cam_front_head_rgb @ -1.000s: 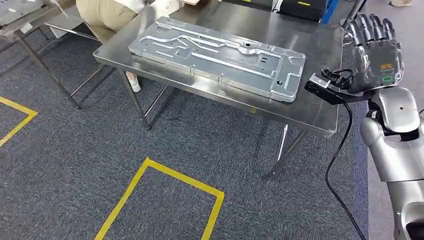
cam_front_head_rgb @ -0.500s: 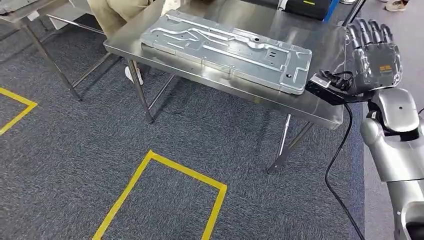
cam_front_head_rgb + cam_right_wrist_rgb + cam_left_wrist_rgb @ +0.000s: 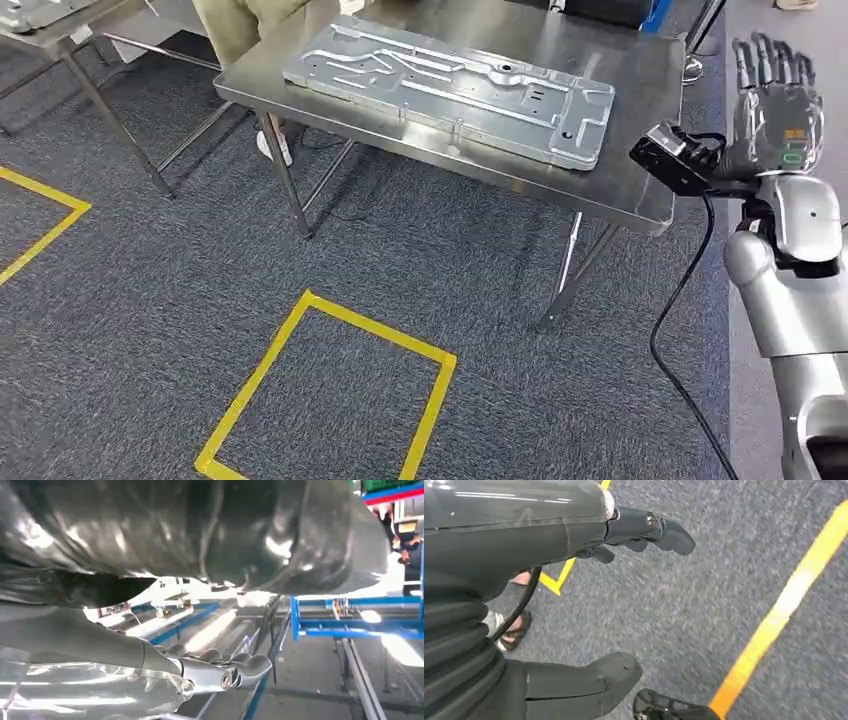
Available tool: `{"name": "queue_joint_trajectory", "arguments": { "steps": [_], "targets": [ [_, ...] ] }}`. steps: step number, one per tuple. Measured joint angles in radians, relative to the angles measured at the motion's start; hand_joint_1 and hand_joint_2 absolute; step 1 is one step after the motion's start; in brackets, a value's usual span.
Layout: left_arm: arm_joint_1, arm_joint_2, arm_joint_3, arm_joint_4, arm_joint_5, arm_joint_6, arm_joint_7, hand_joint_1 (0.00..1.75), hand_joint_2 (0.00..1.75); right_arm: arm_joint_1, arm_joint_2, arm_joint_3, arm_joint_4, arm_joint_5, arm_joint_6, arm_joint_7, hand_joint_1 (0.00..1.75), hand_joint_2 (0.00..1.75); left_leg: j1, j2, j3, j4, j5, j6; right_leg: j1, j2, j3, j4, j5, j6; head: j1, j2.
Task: Take the parts from the cabinet and place them on the table.
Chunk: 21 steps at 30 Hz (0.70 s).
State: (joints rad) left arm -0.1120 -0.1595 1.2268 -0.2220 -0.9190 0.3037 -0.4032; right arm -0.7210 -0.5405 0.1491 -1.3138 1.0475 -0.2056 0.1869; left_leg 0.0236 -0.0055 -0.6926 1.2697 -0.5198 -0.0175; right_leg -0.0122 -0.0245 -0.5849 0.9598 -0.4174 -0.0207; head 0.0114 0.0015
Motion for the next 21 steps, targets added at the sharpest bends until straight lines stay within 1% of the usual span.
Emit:
{"name": "queue_joint_trajectory", "arguments": {
  "steps": [1, 2, 3, 4, 5, 6, 7, 8, 9, 10, 11, 12, 13, 14, 15, 16, 17, 18, 19, 20, 21],
  "targets": [
    [-0.001, 0.001, 0.000, 0.000, 0.000, 0.000, 0.000, 0.00, 1.75, 0.003, 0.000, -0.005, 0.004, 0.000, -0.001, 0.000, 0.00, 0.00, 0.007, 0.001, 0.048, -0.068, 0.032, -0.008, -0.007, 0.000, -0.016, 0.016, -0.001, 0.006, 0.000, 0.000],
    [-0.002, 0.002, 0.000, 0.000, 0.000, 0.000, 0.000, 0.00, 1.75, 0.005, 0.001, -0.008, 0.007, 0.000, -0.002, 0.000, 0.00, 0.00, 0.016, 0.003, 0.109, -0.158, 0.045, -0.017, -0.012, 0.002, -0.031, 0.036, -0.003, 0.016, 0.000, 0.000],
    [-0.004, 0.000, -0.001, 0.000, 0.000, 0.000, 0.000, 0.00, 1.75, 0.006, 0.000, -0.011, 0.007, 0.000, -0.002, 0.000, 0.00, 0.00, 0.014, 0.001, 0.146, -0.213, 0.004, -0.025, -0.010, 0.005, -0.048, 0.051, -0.006, 0.026, -0.001, 0.000],
    [-0.005, 0.000, -0.001, 0.000, -0.001, 0.000, 0.000, 0.00, 1.75, 0.007, -0.002, -0.016, 0.008, 0.001, -0.005, 0.002, 0.00, 0.00, 0.010, -0.002, 0.149, -0.226, 0.001, -0.002, -0.002, 0.006, -0.060, 0.072, -0.007, 0.032, 0.001, 0.000],
    [-0.004, 0.000, -0.001, 0.000, -0.001, 0.000, 0.000, 0.00, 1.75, 0.011, -0.003, -0.018, 0.008, 0.007, -0.011, 0.003, 0.00, 0.00, 0.011, 0.000, 0.138, -0.220, 0.000, 0.005, -0.003, 0.007, -0.065, 0.080, -0.003, 0.037, 0.000, 0.000],
    [-0.004, 0.000, -0.001, 0.000, -0.002, 0.001, 0.000, 0.00, 1.75, 0.015, -0.003, -0.020, 0.010, 0.019, -0.016, 0.012, 0.00, 0.00, 0.006, -0.001, 0.134, -0.213, 0.002, 0.013, -0.004, 0.007, -0.065, 0.077, 0.006, 0.041, 0.001, 0.000],
    [-0.002, 0.000, -0.001, 0.000, -0.003, 0.002, 0.000, 0.00, 1.75, 0.025, -0.004, -0.024, 0.010, 0.038, -0.024, 0.021, 0.00, 0.00, 0.007, 0.000, 0.131, -0.214, 0.008, 0.023, -0.006, 0.007, -0.066, 0.075, 0.011, 0.048, 0.000, 0.000],
    [-0.002, 0.000, -0.002, 0.000, -0.004, 0.002, 0.000, 0.00, 1.75, 0.040, -0.005, -0.027, 0.010, 0.051, -0.033, 0.025, 0.00, 0.00, 0.012, 0.001, 0.127, -0.218, 0.016, 0.035, -0.009, 0.009, -0.069, 0.079, 0.005, 0.050, 0.000, 0.000],
    [-0.002, 0.000, -0.002, 0.000, -0.005, 0.003, 0.000, 0.00, 1.75, 0.052, -0.009, -0.032, 0.010, 0.062, -0.038, 0.029, 0.00, 0.00, 0.011, 0.002, 0.119, -0.218, 0.023, 0.045, -0.011, 0.012, -0.079, 0.105, -0.034, 0.053, 0.001, 0.000],
    [-0.002, 0.000, -0.002, 0.000, -0.005, 0.005, 0.000, 0.00, 1.75, 0.063, -0.012, -0.034, 0.010, 0.068, -0.043, 0.032, 0.00, 0.00, 0.009, 0.002, 0.109, -0.218, 0.030, 0.056, -0.011, 0.013, -0.101, 0.165, -0.088, 0.056, 0.001, 0.000],
    [-0.002, 0.000, -0.002, 0.000, -0.005, 0.005, 0.000, 0.00, 1.75, 0.069, -0.013, -0.035, 0.009, 0.071, -0.045, 0.032, 0.00, 0.00, 0.006, 0.002, 0.101, -0.218, 0.035, 0.061, -0.011, 0.014, -0.121, 0.227, -0.130, 0.059, 0.001, 0.000],
    [-0.002, 0.000, -0.002, 0.000, -0.005, 0.005, 0.000, 0.00, 1.75, 0.081, -0.013, -0.039, 0.009, 0.077, -0.048, 0.031, 0.00, 0.00, 0.003, 0.002, 0.089, -0.218, 0.045, 0.064, -0.010, 0.014, -0.150, 0.317, -0.178, 0.060, 0.001, 0.000],
    [-0.002, 0.000, -0.002, 0.000, -0.006, 0.005, 0.000, 0.00, 1.75, 0.090, -0.013, -0.039, 0.009, 0.084, -0.048, 0.029, 0.00, 0.00, 0.000, 0.002, 0.078, -0.218, 0.052, 0.066, -0.009, 0.015, -0.162, 0.368, -0.193, 0.059, 0.001, 0.000],
    [0.000, 0.000, -0.002, 0.000, -0.006, 0.005, 0.000, 0.00, 1.75, 0.098, -0.012, -0.039, 0.009, 0.093, -0.048, 0.025, 0.00, 0.00, -0.004, 0.002, 0.069, -0.218, 0.059, 0.067, -0.009, 0.015, -0.151, 0.374, -0.179, 0.053, 0.001, 0.000],
    [0.001, 0.000, -0.002, 0.000, -0.007, 0.005, 0.000, 0.00, 1.75, 0.103, -0.012, -0.039, 0.008, 0.098, -0.048, 0.023, 0.00, 0.00, -0.008, 0.002, 0.062, -0.218, 0.066, 0.067, -0.005, 0.016, -0.118, 0.337, -0.150, 0.044, 0.001, 0.000],
    [0.001, 0.000, -0.003, 0.000, -0.007, 0.005, 0.000, 0.00, 1.75, 0.105, -0.012, -0.040, 0.005, 0.101, -0.049, 0.022, 0.00, 0.00, -0.013, 0.002, 0.056, -0.218, 0.072, 0.067, 0.001, 0.018, -0.065, 0.261, -0.116, 0.030, 0.001, 0.000],
    [0.000, 0.000, -0.003, 0.000, -0.008, 0.005, 0.000, 0.00, 1.75, 0.103, -0.012, -0.040, 0.000, 0.108, -0.049, 0.021, 0.00, 0.00, -0.017, 0.001, 0.052, -0.219, 0.078, 0.068, 0.012, 0.021, 0.002, 0.161, -0.090, 0.007, 0.001, 0.000],
    [-0.001, -0.009, -0.005, 0.000, -0.009, 0.005, 0.001, 0.00, 1.75, 0.100, -0.013, -0.042, -0.008, 0.113, -0.049, 0.019, 0.00, 0.00, -0.012, 0.003, 0.050, -0.220, 0.083, 0.069, 0.026, 0.023, 0.050, 0.082, -0.100, -0.022, 0.000, 0.000],
    [-0.001, -0.017, -0.006, 0.003, -0.011, 0.005, 0.002, 0.00, 1.75, 0.104, -0.013, -0.043, -0.016, 0.116, -0.051, 0.018, 0.00, 0.00, -0.018, 0.003, 0.046, -0.224, 0.091, 0.060, 0.028, 0.015, 0.066, 0.051, -0.108, -0.032, -0.005, 0.000],
    [-0.002, -0.016, -0.007, 0.002, -0.010, 0.007, 0.003, 0.00, 1.75, 0.098, -0.015, -0.043, -0.020, 0.120, -0.054, 0.015, 0.00, 0.00, -0.004, 0.005, 0.047, -0.229, 0.101, 0.054, 0.036, 0.013, 0.064, 0.050, -0.094, -0.029, -0.002, 0.000],
    [-0.002, -0.011, -0.006, 0.002, -0.010, 0.007, 0.003, 0.00, 1.75, 0.094, -0.014, -0.047, -0.020, 0.124, -0.055, 0.016, 0.00, 0.00, 0.000, 0.004, 0.049, -0.237, 0.109, 0.047, 0.038, 0.015, 0.060, 0.049, -0.084, -0.036, -0.001, 0.000]
  ]
}}
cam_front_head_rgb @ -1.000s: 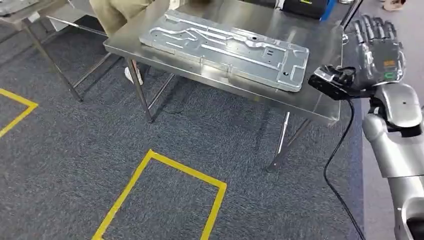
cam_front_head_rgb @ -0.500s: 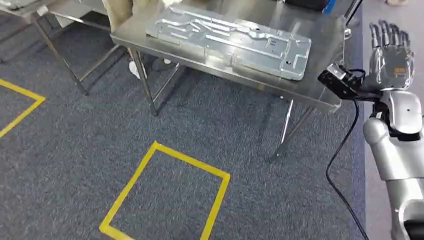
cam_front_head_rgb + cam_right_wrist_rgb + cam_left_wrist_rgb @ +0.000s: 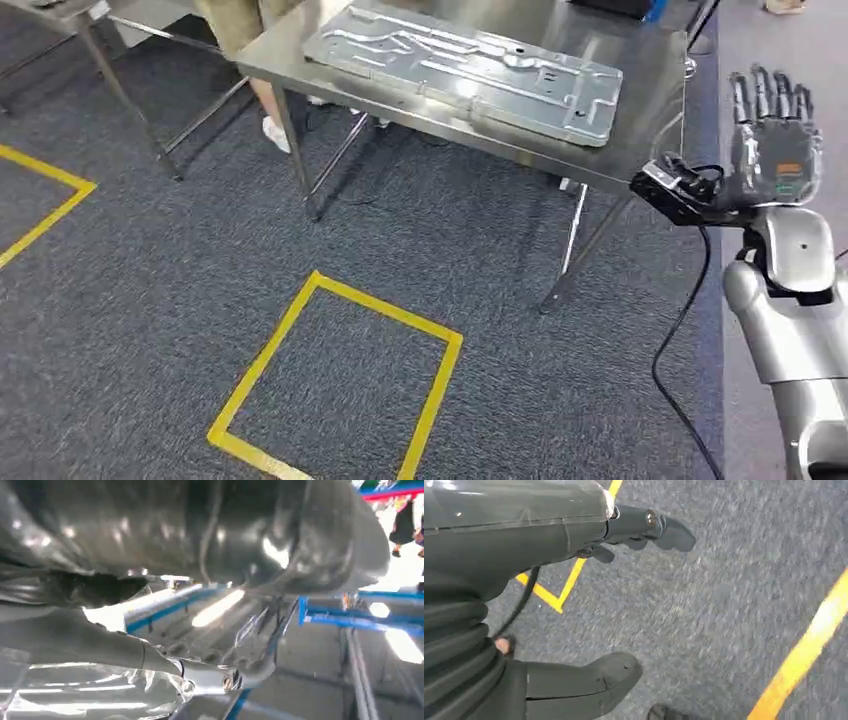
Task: Take the parts from the cabinet and place them on the table.
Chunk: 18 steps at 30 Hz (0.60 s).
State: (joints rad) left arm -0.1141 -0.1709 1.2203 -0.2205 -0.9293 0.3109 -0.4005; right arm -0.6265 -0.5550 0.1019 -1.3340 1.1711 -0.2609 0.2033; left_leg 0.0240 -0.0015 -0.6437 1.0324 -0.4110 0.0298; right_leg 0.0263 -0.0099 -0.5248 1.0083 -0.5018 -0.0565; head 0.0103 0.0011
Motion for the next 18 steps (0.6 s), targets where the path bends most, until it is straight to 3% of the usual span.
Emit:
{"name": "queue_joint_trajectory", "arguments": {
  "steps": [1, 2, 3, 4, 6, 7, 8, 9, 11, 12, 13, 14, 15, 17, 18],
  "targets": [
    [-0.001, -0.004, -0.001, 0.000, 0.000, 0.000, 0.000, 0.00, 1.75, -0.003, 0.000, -0.002, 0.000, 0.004, 0.000, 0.000, 0.00, 0.00, 0.002, 0.000, 0.003, -0.011, 0.011, -0.007, 0.006, 0.000, 0.000, -0.010, 0.011, -0.005, 0.000, 0.000],
    [-0.001, -0.003, -0.001, 0.000, 0.000, 0.000, 0.000, 0.00, 1.75, -0.003, 0.000, -0.002, -0.001, 0.007, -0.001, 0.000, 0.00, 0.00, -0.012, -0.005, 0.006, -0.019, 0.016, -0.012, 0.001, -0.002, 0.009, -0.054, 0.033, -0.011, 0.000, 0.000],
    [0.000, -0.001, -0.001, 0.000, 0.000, 0.000, 0.001, 0.00, 1.75, -0.002, 0.004, -0.002, -0.001, 0.010, -0.002, 0.000, 0.00, 0.00, -0.013, -0.002, -0.008, -0.006, -0.007, -0.012, -0.010, -0.014, 0.019, -0.074, 0.054, 0.008, -0.002, 0.000],
    [0.001, -0.001, -0.002, 0.000, 0.000, 0.001, 0.002, 0.00, 1.75, -0.001, 0.008, -0.002, -0.001, 0.014, -0.004, 0.000, 0.00, 0.00, -0.012, -0.004, -0.027, 0.042, -0.061, -0.014, -0.015, -0.010, 0.011, -0.085, 0.068, -0.004, -0.002, 0.000],
    [0.001, -0.001, -0.002, 0.000, -0.002, 0.001, 0.005, 0.00, 1.75, 0.001, 0.013, -0.002, -0.001, 0.023, -0.005, 0.000, 0.00, 0.00, -0.008, -0.004, -0.072, 0.176, -0.150, -0.022, -0.016, -0.010, -0.015, -0.080, 0.082, 0.010, -0.002, 0.000],
    [0.001, -0.001, -0.002, 0.000, -0.002, 0.001, 0.005, 0.00, 1.75, 0.002, 0.016, -0.002, -0.001, 0.024, -0.005, 0.000, 0.00, 0.00, -0.007, -0.004, -0.085, 0.235, -0.173, -0.027, -0.017, -0.010, -0.031, -0.071, 0.086, 0.014, -0.001, 0.000],
    [0.002, 0.000, -0.002, 0.000, -0.002, 0.001, 0.005, 0.00, 1.75, 0.005, 0.018, -0.002, -0.001, 0.026, -0.005, 0.000, 0.00, 0.00, -0.004, -0.004, -0.084, 0.265, -0.165, -0.034, -0.021, -0.010, -0.047, -0.062, 0.090, 0.019, -0.002, 0.000],
    [0.002, 0.002, -0.002, 0.000, -0.002, 0.001, 0.005, 0.00, 1.75, 0.009, 0.019, -0.002, -0.001, 0.026, -0.005, -0.001, 0.00, 0.00, 0.000, -0.003, -0.059, 0.247, -0.135, -0.042, -0.025, -0.010, -0.064, -0.049, 0.094, 0.026, -0.002, 0.000],
    [0.001, 0.004, -0.002, 0.000, -0.002, 0.001, 0.004, 0.00, 1.75, 0.014, 0.021, -0.002, -0.002, 0.026, -0.008, -0.003, 0.00, 0.00, 0.011, -0.001, 0.036, 0.116, -0.072, -0.058, -0.037, -0.010, -0.096, -0.020, 0.097, 0.036, -0.002, 0.000],
    [0.000, 0.004, -0.002, 0.000, -0.002, 0.001, 0.003, 0.00, 0.00, 0.015, 0.021, -0.002, -0.005, 0.026, -0.009, -0.003, 0.00, 1.75, 0.019, 0.000, 0.085, 0.031, -0.088, -0.071, -0.039, -0.010, -0.108, -0.003, 0.097, 0.045, -0.002, 0.000],
    [-0.001, 0.002, -0.002, 0.000, -0.003, 0.001, 0.003, 0.00, 0.00, 0.017, 0.018, -0.003, -0.011, 0.026, -0.010, -0.003, 0.00, 1.75, 0.010, -0.002, 0.109, 0.001, -0.108, -0.068, -0.028, -0.006, -0.125, 0.007, 0.098, 0.053, -0.005, 0.000],
    [-0.001, 0.002, -0.002, 0.000, -0.003, 0.001, 0.003, 0.00, 0.00, 0.017, 0.019, -0.003, -0.015, 0.026, -0.011, -0.005, 0.00, 1.75, 0.011, -0.007, 0.093, 0.017, -0.099, -0.040, -0.027, -0.006, -0.128, 0.016, 0.100, 0.054, -0.003, 0.000],
    [-0.001, 0.002, -0.002, 0.000, -0.003, 0.001, 0.002, 0.00, 0.00, 0.015, 0.018, -0.004, -0.018, 0.026, -0.012, -0.005, 0.00, 1.75, 0.012, -0.007, 0.092, 0.014, -0.109, -0.032, -0.029, -0.005, -0.132, 0.026, 0.101, 0.056, -0.003, 0.000],
    [0.003, 0.003, -0.003, 0.000, -0.004, 0.001, -0.008, 0.00, 0.00, 0.021, 0.019, -0.005, -0.021, 0.022, -0.015, -0.005, 0.00, 1.75, 0.013, -0.007, 0.084, 0.021, -0.103, -0.014, -0.034, -0.004, -0.137, 0.028, 0.105, 0.059, -0.002, 0.000],
    [0.003, 0.003, -0.003, 0.000, -0.004, 0.002, -0.012, 0.00, 0.00, 0.028, 0.018, -0.005, -0.026, 0.020, -0.017, -0.007, 0.00, 1.75, 0.012, -0.006, 0.078, 0.021, -0.098, -0.006, -0.038, -0.002, -0.143, 0.040, 0.092, 0.063, -0.002, 0.000]
  ]
}}
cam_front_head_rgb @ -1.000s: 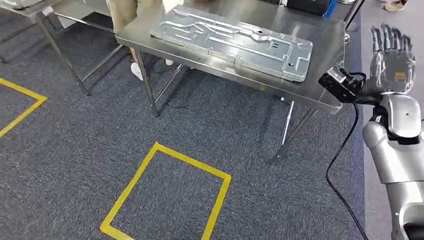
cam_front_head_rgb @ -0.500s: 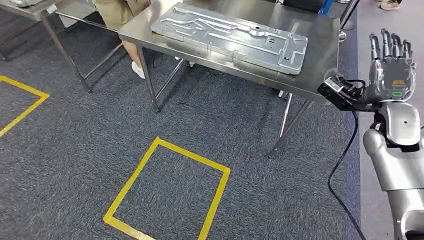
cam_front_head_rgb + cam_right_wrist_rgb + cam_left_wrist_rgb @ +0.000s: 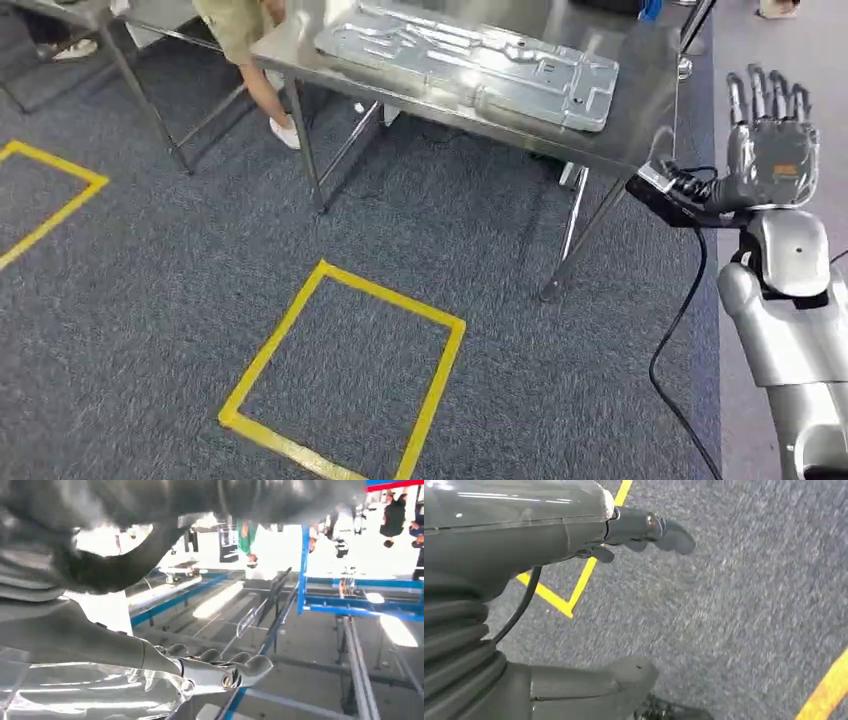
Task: Take the parts from the cabinet and place them on the table.
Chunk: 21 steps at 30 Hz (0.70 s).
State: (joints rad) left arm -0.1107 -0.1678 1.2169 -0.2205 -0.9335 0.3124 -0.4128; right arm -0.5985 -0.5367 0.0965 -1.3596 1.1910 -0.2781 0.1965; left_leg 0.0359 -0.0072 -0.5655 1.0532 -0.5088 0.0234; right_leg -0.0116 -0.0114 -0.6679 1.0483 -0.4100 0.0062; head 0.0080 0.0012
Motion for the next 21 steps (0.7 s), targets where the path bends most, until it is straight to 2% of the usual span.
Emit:
{"name": "queue_joint_trajectory", "arguments": {
  "steps": [1, 2, 4, 5, 6, 7, 8, 9, 10, 11, 12, 13, 14, 15, 16, 17, 19, 20, 21],
  "targets": [
    [-0.001, 0.001, 0.000, 0.000, 0.000, 0.004, -0.002, 0.00, 1.75, 0.006, 0.000, -0.001, -0.011, -0.002, -0.002, -0.001, 0.00, 1.75, -0.001, 0.000, -0.007, 0.000, 0.006, 0.008, -0.001, 0.000, -0.014, 0.035, -0.039, 0.005, 0.001, 0.000],
    [-0.001, 0.002, 0.000, 0.000, 0.001, 0.007, -0.002, 0.00, 1.75, 0.012, 0.000, -0.003, -0.024, -0.003, -0.005, -0.002, 0.00, 1.75, -0.003, 0.001, -0.016, -0.001, 0.014, 0.013, -0.001, 0.001, -0.045, 0.114, -0.096, 0.010, 0.000, 0.000],
    [-0.001, 0.003, 0.000, 0.000, 0.003, 0.011, 0.001, 0.00, 1.75, 0.029, 0.001, -0.003, -0.046, -0.003, -0.006, -0.002, 0.00, 1.75, -0.007, 0.002, -0.030, -0.002, 0.024, 0.017, -0.001, 0.000, -0.096, 0.257, -0.166, 0.013, 0.000, 0.000],
    [0.001, 0.003, 0.000, 0.000, 0.005, 0.013, 0.004, 0.00, 1.75, 0.045, 0.003, -0.003, -0.059, -0.008, -0.006, 0.000, 0.00, 1.75, -0.010, 0.002, -0.033, -0.002, 0.027, 0.017, -0.001, 0.001, -0.102, 0.295, -0.175, 0.010, 0.000, 0.000],
    [0.003, 0.003, 0.000, 0.000, 0.006, 0.013, 0.004, 0.00, 1.75, 0.061, 0.005, -0.003, -0.069, -0.016, -0.005, 0.001, 0.00, 1.75, -0.015, 0.002, -0.035, -0.002, 0.029, 0.018, 0.004, 0.002, -0.084, 0.276, -0.160, 0.001, 0.000, 0.000],
    [0.004, 0.003, 0.000, 0.000, 0.008, 0.014, 0.004, 0.00, 1.75, 0.071, 0.005, -0.004, -0.079, -0.020, -0.005, 0.001, 0.00, 1.75, -0.023, 0.001, -0.035, -0.002, 0.031, 0.019, 0.009, 0.002, -0.045, 0.220, -0.129, -0.014, 0.001, 0.000],
    [0.003, 0.003, 0.000, 0.000, 0.008, 0.014, 0.005, 0.00, 1.75, 0.075, 0.005, -0.005, -0.090, -0.021, -0.005, 0.001, 0.00, 1.75, -0.030, 0.000, -0.034, -0.003, 0.032, 0.021, 0.019, 0.004, 0.008, 0.133, -0.090, -0.038, 0.000, 0.000],
    [0.002, 0.003, 0.000, 0.000, 0.008, 0.014, 0.005, 0.00, 1.75, 0.075, 0.005, -0.007, -0.098, -0.022, -0.005, 0.001, 0.00, 1.75, -0.038, -0.001, -0.031, -0.009, 0.035, 0.025, 0.037, 0.009, 0.059, 0.041, -0.055, -0.074, 0.000, 0.000],
    [0.002, -0.013, 0.000, 0.003, 0.008, 0.013, 0.005, 0.00, 1.75, 0.073, 0.001, -0.013, -0.115, -0.023, -0.006, 0.002, 0.00, 1.75, -0.026, 0.003, -0.032, -0.018, 0.040, 0.029, 0.047, 0.010, 0.084, -0.009, -0.071, -0.125, -0.007, 0.000],
    [-0.001, -0.012, 0.000, 0.004, 0.008, 0.015, 0.007, 0.00, 1.75, 0.086, 0.002, -0.018, -0.129, -0.028, -0.008, 0.001, 0.00, 1.75, -0.031, 0.000, -0.035, -0.021, 0.048, 0.017, 0.057, 0.006, 0.083, -0.014, -0.059, -0.130, -0.018, 0.000],
    [-0.002, -0.011, 0.000, 0.004, 0.011, 0.018, 0.007, 0.00, 1.75, 0.086, -0.005, -0.025, -0.140, -0.036, -0.011, -0.001, 0.00, 1.75, -0.018, 0.003, -0.037, -0.023, 0.053, 0.009, 0.059, 0.009, 0.085, -0.022, -0.053, -0.128, -0.015, 0.000],
    [0.000, -0.007, 0.001, 0.003, 0.011, 0.019, 0.008, 0.00, 1.75, 0.089, -0.006, -0.036, -0.151, -0.051, -0.019, -0.001, 0.00, 1.75, -0.013, 0.003, -0.035, -0.030, 0.055, 0.006, 0.064, 0.009, 0.087, -0.032, -0.048, -0.125, -0.014, 0.000],
    [0.000, -0.012, 0.001, 0.003, 0.011, 0.020, 0.008, 0.00, 1.75, 0.097, -0.012, -0.049, -0.168, -0.069, -0.026, -0.003, 0.00, 1.75, -0.014, 0.002, -0.028, -0.043, 0.061, 0.001, 0.070, 0.008, 0.094, -0.051, -0.039, -0.130, -0.015, 0.000],
    [0.001, -0.012, 0.001, 0.003, 0.011, 0.024, 0.008, 0.00, 1.75, 0.113, -0.017, -0.063, -0.188, -0.085, -0.031, -0.009, 0.00, 1.75, -0.024, 0.001, -0.022, -0.047, 0.057, 0.006, 0.049, 0.004, 0.125, -0.108, -0.019, -0.140, -0.012, 0.000],
    [0.003, -0.010, 0.001, 0.003, 0.012, 0.025, 0.008, 0.00, 1.75, 0.126, -0.017, -0.082, -0.211, -0.101, -0.038, -0.018, 0.00, 1.75, -0.026, 0.003, -0.027, -0.032, 0.042, 0.001, 0.046, -0.005, 0.142, -0.133, -0.007, -0.124, -0.014, 0.000],
    [0.004, -0.010, 0.001, 0.003, 0.014, 0.027, 0.008, 0.00, 1.75, 0.133, -0.016, -0.095, -0.228, -0.117, -0.044, -0.021, 0.00, 1.75, -0.024, 0.001, -0.052, 0.024, 0.001, -0.004, 0.039, -0.006, 0.144, -0.141, -0.001, -0.125, -0.014, 0.000],
    [0.004, -0.008, 0.001, 0.003, 0.017, 0.029, 0.010, 0.00, 1.75, 0.170, -0.017, -0.122, -0.265, -0.151, -0.050, -0.034, 0.00, 1.75, -0.015, 0.002, -0.117, 0.166, -0.069, -0.019, 0.035, -0.008, 0.139, -0.139, 0.000, -0.105, -0.014, 0.000],
    [0.006, -0.006, 0.001, 0.003, 0.018, 0.030, 0.011, 0.00, 1.75, 0.187, -0.018, -0.135, -0.285, -0.163, -0.051, -0.041, 0.00, 1.75, -0.011, 0.003, -0.141, 0.220, -0.087, -0.028, 0.031, -0.009, 0.132, -0.133, -0.001, -0.097, -0.013, 0.000],
    [0.008, -0.004, 0.001, 0.003, 0.019, 0.031, 0.013, 0.00, 1.75, 0.201, -0.018, -0.148, -0.309, -0.172, -0.046, -0.048, 0.00, 1.75, -0.009, 0.004, -0.142, 0.227, -0.075, -0.037, 0.024, -0.008, 0.122, -0.120, -0.005, -0.084, -0.013, 0.000]
  ]
}}
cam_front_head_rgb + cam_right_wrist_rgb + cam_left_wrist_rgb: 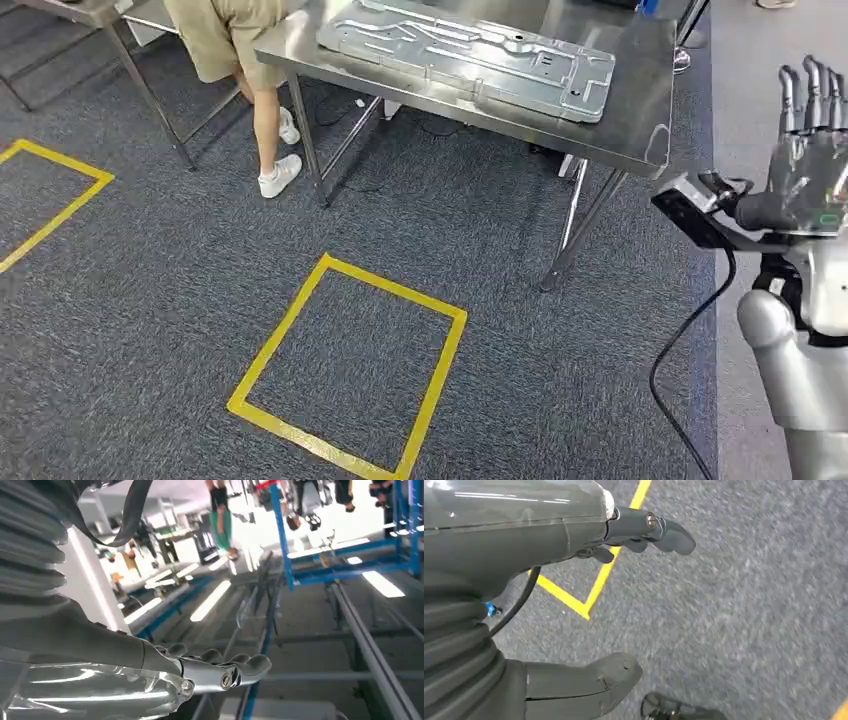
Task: Take the parts from the cabinet and place them on the table.
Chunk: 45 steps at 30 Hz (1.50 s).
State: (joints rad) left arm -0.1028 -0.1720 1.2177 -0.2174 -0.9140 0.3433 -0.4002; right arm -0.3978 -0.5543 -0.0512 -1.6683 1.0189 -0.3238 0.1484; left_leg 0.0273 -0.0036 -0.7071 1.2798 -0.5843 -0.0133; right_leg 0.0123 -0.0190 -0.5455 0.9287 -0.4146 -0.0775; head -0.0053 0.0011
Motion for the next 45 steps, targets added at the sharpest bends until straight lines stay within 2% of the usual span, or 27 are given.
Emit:
{"name": "queue_joint_trajectory", "arguments": {
  "steps": [1, 3, 4, 5, 6, 9, 11, 13, 14, 15, 17, 19, 20, 22, 24, 25, 27, 29, 30, 32, 34, 35, 37, 40, 41, 44, 45],
  "targets": [
    [0.000, 0.002, 0.000, 0.000, 0.002, 0.001, 0.001, 0.00, 1.75, 0.013, 0.000, -0.009, -0.022, -0.006, 0.016, -0.003, 0.00, 1.75, 0.004, 0.000, 0.024, -0.039, 0.029, -0.009, -0.008, 0.002, -0.009, 0.015, -0.007, 0.013, 0.000, 0.000],
    [0.001, 0.006, 0.000, 0.000, 0.003, 0.000, 0.002, 0.00, 1.75, 0.026, -0.001, -0.014, -0.056, -0.007, 0.062, -0.001, 0.00, 1.75, 0.017, 0.002, 0.114, -0.197, 0.104, -0.029, -0.025, 0.007, -0.029, 0.059, -0.025, 0.044, 0.000, 0.000],
    [-0.002, 0.004, 0.000, 0.000, 0.005, -0.003, -0.002, 0.00, 1.75, 0.026, -0.002, -0.014, -0.068, -0.001, 0.091, 0.006, 0.00, 1.75, 0.015, -0.005, 0.125, -0.223, 0.075, -0.033, -0.024, 0.009, -0.045, 0.086, -0.036, 0.062, -0.001, 0.000],
    [-0.003, 0.002, 0.000, 0.000, 0.006, -0.005, -0.004, 0.00, 1.75, 0.025, -0.006, -0.013, -0.076, 0.002, 0.114, 0.013, 0.00, 1.75, 0.015, -0.014, 0.118, -0.223, 0.084, -0.013, -0.019, 0.012, -0.064, 0.120, -0.046, 0.074, -0.001, 0.000],
    [-0.003, 0.002, 0.001, 0.000, 0.008, -0.005, -0.006, 0.00, 1.75, 0.024, -0.010, -0.012, -0.078, 0.003, 0.125, 0.018, 0.00, 1.75, 0.013, -0.014, 0.109, -0.205, 0.082, 0.010, -0.019, 0.018, -0.070, 0.121, -0.044, 0.073, -0.001, 0.000],
    [-0.003, 0.003, 0.002, 0.000, 0.010, -0.006, -0.008, 0.00, 1.75, 0.020, -0.015, -0.012, -0.080, 0.004, 0.151, 0.023, 0.00, 1.75, 0.015, -0.012, 0.105, -0.205, 0.089, 0.027, -0.025, 0.018, -0.073, 0.123, -0.043, 0.078, -0.001, 0.000],
    [-0.006, 0.003, 0.003, 0.000, 0.010, -0.007, -0.010, 0.00, 1.75, 0.014, -0.020, -0.007, -0.077, 0.003, 0.172, 0.029, 0.00, 1.75, 0.014, -0.011, 0.103, -0.209, 0.095, 0.038, -0.029, 0.017, -0.095, 0.185, -0.098, 0.087, -0.001, 0.000],
    [-0.006, 0.003, 0.003, 0.000, 0.011, -0.006, -0.008, 0.00, 1.75, 0.004, -0.023, -0.002, -0.067, -0.001, 0.188, 0.037, 0.00, 1.75, 0.013, -0.010, 0.095, -0.210, 0.101, 0.044, -0.029, 0.017, -0.160, 0.335, -0.177, 0.094, 0.000, 0.000],
    [-0.006, 0.003, 0.004, 0.000, 0.012, -0.005, -0.004, 0.00, 1.75, 0.004, -0.023, 0.002, -0.058, -0.001, 0.190, 0.037, 0.00, 1.75, 0.013, -0.010, 0.093, -0.211, 0.103, 0.045, -0.029, 0.017, -0.185, 0.396, -0.199, 0.095, -0.001, 0.000],
    [-0.005, 0.003, 0.005, 0.000, 0.013, -0.004, -0.001, 0.00, 1.75, 0.004, -0.023, 0.009, -0.048, 0.001, 0.195, 0.038, 0.00, 1.75, 0.014, -0.010, 0.093, -0.213, 0.105, 0.046, -0.030, 0.017, -0.192, 0.417, -0.198, 0.094, 0.001, 0.000],
    [-0.004, 0.003, 0.006, 0.000, 0.013, -0.001, 0.003, 0.00, 1.75, 0.002, -0.023, 0.021, -0.039, 0.008, 0.196, 0.038, 0.00, 1.75, 0.011, -0.010, 0.092, -0.214, 0.107, 0.044, -0.027, 0.017, -0.134, 0.320, -0.132, 0.080, 0.002, 0.000],
    [-0.005, 0.002, 0.008, 0.000, 0.013, 0.001, 0.003, 0.00, 1.75, -0.011, -0.024, 0.029, -0.032, 0.013, 0.196, 0.039, 0.00, 1.75, 0.010, -0.011, 0.098, -0.223, 0.113, 0.043, -0.013, 0.019, -0.031, 0.130, -0.059, 0.046, 0.002, 0.000],
    [-0.005, -0.005, 0.008, 0.001, 0.013, 0.001, 0.004, 0.00, 1.75, -0.017, -0.028, 0.034, -0.030, 0.014, 0.196, 0.039, 0.00, 1.75, 0.010, -0.010, 0.096, -0.228, 0.119, 0.037, -0.012, 0.017, -0.015, 0.100, -0.076, 0.035, 0.000, 0.000],
    [-0.007, -0.003, 0.009, 0.000, 0.013, 0.003, 0.005, 0.00, 1.75, -0.030, -0.031, 0.040, -0.024, 0.015, 0.196, 0.039, 0.00, 1.75, 0.022, -0.010, 0.093, -0.241, 0.130, 0.021, -0.002, 0.020, -0.021, 0.096, -0.065, 0.034, 0.002, 0.000],
    [-0.008, -0.005, 0.010, 0.000, 0.013, 0.003, 0.005, 0.00, 1.75, -0.039, -0.032, 0.046, -0.016, 0.017, 0.198, 0.039, 0.00, 1.75, 0.020, -0.009, 0.109, -0.271, 0.144, 0.004, 0.008, 0.019, -0.008, 0.054, -0.047, 0.014, 0.003, 0.000],
    [-0.007, -0.003, 0.010, 0.000, 0.013, 0.003, 0.005, 0.00, 1.75, -0.039, -0.031, 0.052, -0.013, 0.019, 0.198, 0.039, 0.00, 1.75, 0.015, -0.006, 0.109, -0.267, 0.138, 0.006, -0.013, 0.011, 0.015, 0.012, -0.024, 0.019, 0.001, 0.000],
    [-0.007, -0.001, 0.010, 0.000, 0.013, 0.003, 0.005, 0.00, 1.75, -0.048, -0.029, 0.059, -0.006, 0.020, 0.198, 0.039, 0.00, 1.75, 0.008, -0.004, 0.073, -0.188, 0.079, 0.008, -0.009, 0.004, 0.021, -0.006, -0.014, 0.028, 0.002, 0.000],
    [-0.006, -0.001, 0.010, 0.000, 0.013, 0.003, 0.006, 0.00, 1.75, -0.047, -0.024, 0.070, 0.010, 0.026, 0.199, 0.040, 0.00, 1.75, 0.007, -0.003, 0.002, -0.033, 0.007, 0.005, -0.003, 0.003, 0.016, -0.003, -0.014, 0.029, 0.003, 0.000],
    [-0.005, -0.001, 0.010, 0.000, 0.013, 0.003, 0.006, 0.00, 1.75, -0.048, -0.021, 0.073, 0.015, 0.028, 0.199, 0.039, 0.00, 1.75, 0.003, -0.003, -0.018, 0.011, 0.000, 0.002, -0.002, 0.003, 0.008, 0.008, -0.016, 0.031, 0.001, 0.000],
    [-0.004, 0.004, 0.011, 0.000, 0.014, -0.001, 0.006, 0.00, 1.75, -0.046, -0.016, 0.080, 0.028, 0.032, 0.202, 0.037, 0.00, 1.75, 0.003, -0.002, 0.020, -0.058, 0.055, -0.003, -0.005, 0.004, -0.001, 0.024, -0.023, 0.041, 0.002, 0.000],
    [-0.005, 0.006, 0.011, 0.000, 0.013, -0.005, 0.004, 0.00, 1.75, -0.050, -0.016, 0.082, 0.037, 0.033, 0.208, 0.032, 0.00, 1.75, 0.007, 0.000, 0.112, -0.227, 0.123, -0.013, -0.013, 0.005, -0.012, 0.060, -0.041, 0.059, 0.001, 0.000],
    [-0.007, 0.005, 0.011, 0.001, 0.013, -0.008, 0.003, 0.00, 1.75, -0.052, -0.016, 0.083, 0.039, 0.033, 0.210, 0.031, 0.00, 1.75, 0.003, -0.006, 0.113, -0.228, 0.096, -0.009, -0.008, 0.006, -0.021, 0.072, -0.049, 0.069, 0.001, 0.000],
    [-0.005, 0.003, 0.011, 0.001, 0.013, -0.008, 0.002, 0.00, 1.75, -0.059, -0.021, 0.087, 0.044, 0.033, 0.213, 0.029, 0.00, 1.75, 0.003, -0.013, 0.106, -0.227, 0.106, 0.021, -0.004, 0.008, -0.037, 0.098, -0.056, 0.071, 0.002, 0.000],
    [0.001, 0.003, 0.004, 0.000, 0.019, -0.007, 0.006, 0.00, 1.75, -0.056, -0.021, 0.090, 0.063, 0.011, 0.219, 0.023, 0.00, 1.75, 0.006, -0.012, 0.104, -0.226, 0.110, 0.034, -0.010, 0.012, -0.038, 0.104, -0.063, 0.076, 0.001, 0.000],
    [0.002, 0.007, -0.009, -0.001, 0.031, -0.008, 0.010, 0.00, 1.75, -0.050, -0.018, 0.091, 0.080, -0.004, 0.219, 0.016, 0.00, 1.75, 0.006, -0.012, 0.103, -0.226, 0.112, 0.040, -0.012, 0.013, -0.048, 0.129, -0.087, 0.083, 0.002, 0.000],
    [0.004, 0.012, -0.056, -0.011, 0.072, -0.023, 0.028, 0.00, 1.75, -0.015, 0.001, 0.093, 0.142, -0.055, 0.226, 0.009, 0.00, 1.75, 0.002, -0.013, 0.100, -0.229, 0.114, 0.044, -0.022, 0.012, -0.149, 0.346, -0.195, 0.099, 0.002, 0.000],
    [0.007, 0.014, -0.071, -0.015, 0.085, -0.027, 0.034, 0.00, 1.75, -0.001, 0.010, 0.094, 0.162, -0.070, 0.229, 0.007, 0.00, 1.75, -0.001, -0.013, 0.099, -0.229, 0.114, 0.044, -0.023, 0.012, -0.175, 0.397, -0.207, 0.098, 0.002, 0.000]
  ]
}}
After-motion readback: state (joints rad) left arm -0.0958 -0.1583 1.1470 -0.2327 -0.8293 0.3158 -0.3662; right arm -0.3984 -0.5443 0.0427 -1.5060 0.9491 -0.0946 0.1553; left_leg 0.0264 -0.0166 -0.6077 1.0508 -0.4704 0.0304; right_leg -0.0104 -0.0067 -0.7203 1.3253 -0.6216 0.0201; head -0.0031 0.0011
